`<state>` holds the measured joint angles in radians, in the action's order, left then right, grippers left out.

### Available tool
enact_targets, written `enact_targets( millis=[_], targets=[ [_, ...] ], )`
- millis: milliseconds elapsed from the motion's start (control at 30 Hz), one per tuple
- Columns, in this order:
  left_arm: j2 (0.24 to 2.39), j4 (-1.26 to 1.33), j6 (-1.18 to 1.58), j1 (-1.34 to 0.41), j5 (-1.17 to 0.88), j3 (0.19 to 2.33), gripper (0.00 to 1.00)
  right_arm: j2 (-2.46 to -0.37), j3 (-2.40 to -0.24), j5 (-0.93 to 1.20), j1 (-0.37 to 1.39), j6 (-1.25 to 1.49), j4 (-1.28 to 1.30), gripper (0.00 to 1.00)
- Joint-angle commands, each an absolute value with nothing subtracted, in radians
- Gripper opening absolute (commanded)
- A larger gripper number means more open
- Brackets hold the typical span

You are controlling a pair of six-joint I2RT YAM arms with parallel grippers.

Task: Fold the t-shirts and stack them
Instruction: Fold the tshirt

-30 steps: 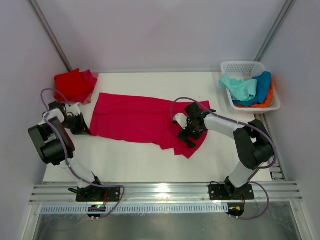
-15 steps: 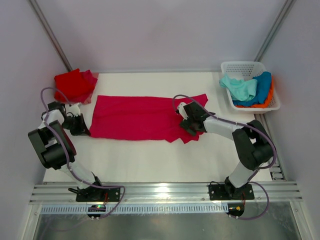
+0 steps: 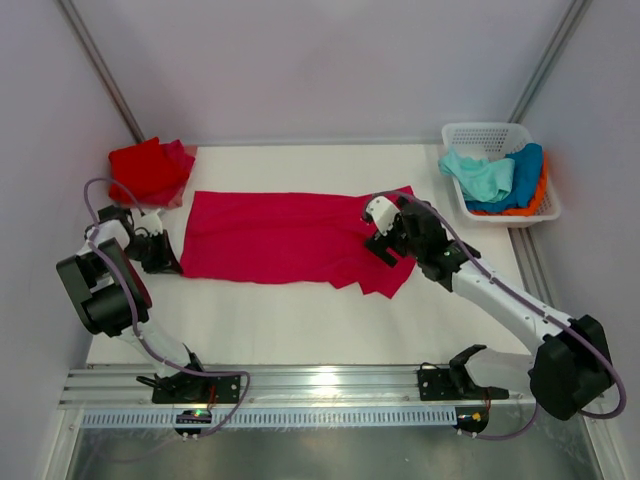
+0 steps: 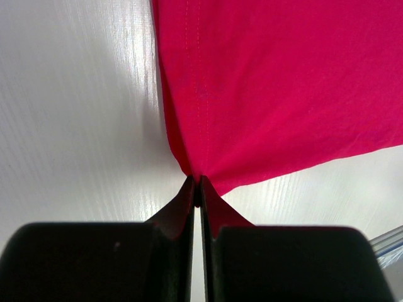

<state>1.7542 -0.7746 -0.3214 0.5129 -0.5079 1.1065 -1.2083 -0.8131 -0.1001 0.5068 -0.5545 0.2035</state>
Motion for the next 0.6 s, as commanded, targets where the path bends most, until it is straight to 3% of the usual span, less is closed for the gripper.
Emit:
enact_targets(
  millis=[0, 33, 100, 567],
  targets=[
    [1.718, -0.764, -0.322, 0.514, -0.515, 1.100, 0.04, -1.199, -0.808, 0.161, 0.508, -0.610, 0.382, 0.92],
    [1.715, -0.765, -0.322, 0.514, -0.514, 1.100, 0.04, -1.224, -0.816, 0.166, 0.508, -0.620, 0.414, 0.84],
    [1.712, -0.765, -0.322, 0.514, -0.517, 1.098, 0.04, -1.242, -0.819, 0.182, 0.508, -0.650, 0.478, 0.80],
    [1.675, -0.769, -0.333, 0.514, -0.515, 1.075, 0.04, -1.413, -0.859, 0.359, 0.508, -0.719, 0.583, 0.82]
  ],
)
